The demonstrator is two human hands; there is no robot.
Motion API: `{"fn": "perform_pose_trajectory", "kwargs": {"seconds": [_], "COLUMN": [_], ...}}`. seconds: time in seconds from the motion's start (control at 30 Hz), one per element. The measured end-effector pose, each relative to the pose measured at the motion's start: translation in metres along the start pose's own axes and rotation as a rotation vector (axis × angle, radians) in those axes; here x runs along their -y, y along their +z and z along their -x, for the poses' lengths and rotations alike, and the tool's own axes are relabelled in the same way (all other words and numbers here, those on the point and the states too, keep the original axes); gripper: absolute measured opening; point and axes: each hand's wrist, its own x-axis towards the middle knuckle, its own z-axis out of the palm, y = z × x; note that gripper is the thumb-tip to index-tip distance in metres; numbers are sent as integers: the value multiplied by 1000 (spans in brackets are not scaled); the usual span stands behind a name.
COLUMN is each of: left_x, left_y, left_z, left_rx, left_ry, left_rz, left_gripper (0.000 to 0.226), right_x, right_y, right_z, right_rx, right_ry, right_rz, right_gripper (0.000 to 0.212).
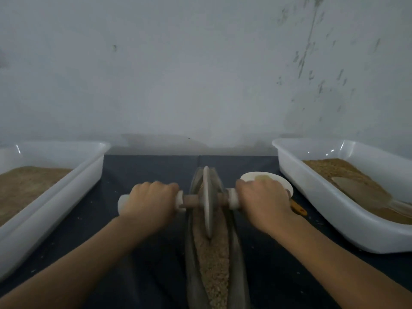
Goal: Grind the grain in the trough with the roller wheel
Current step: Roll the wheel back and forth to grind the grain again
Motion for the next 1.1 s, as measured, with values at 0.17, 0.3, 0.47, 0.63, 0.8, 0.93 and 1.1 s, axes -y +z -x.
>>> {"fn": "perform_pose_trajectory", "kwargs": {"seconds": [0.17, 0.3, 0.47, 0.63, 0.8, 0.93, 1.1], "left_x": [0, -3, -8, -9, -5, -5, -1], "left_y": [6, -4, -19, -12, -2, -3, -21], "left_z": [-34, 3, 54, 36, -28, -25, 48], "left_rx": [-33, 10, 68, 66, 20, 33, 206], "left_ry": [-38, 20, 20, -35, -27, -7, 81], "left_rz": [-17, -41, -36, -25, -19, -18, 87], "left_gripper": [22, 26, 28, 27, 18, 16, 20], "right_x": [-2, 1, 12, 9, -6, -1, 1], "right_y": [16, 4, -25, -7, 19, 14, -20], "right_z": [-30, 5, 48, 25, -35, -30, 41], "right_rx": [-42, -25, -217, -133, -44, -39, -111], "right_ry": [57, -23, -133, -97, -22, -4, -192], "right_rz": [-17, -35, -12, -19, -11, 2, -42], "right_gripper": [20, 21, 35, 35, 22, 22, 41]}}
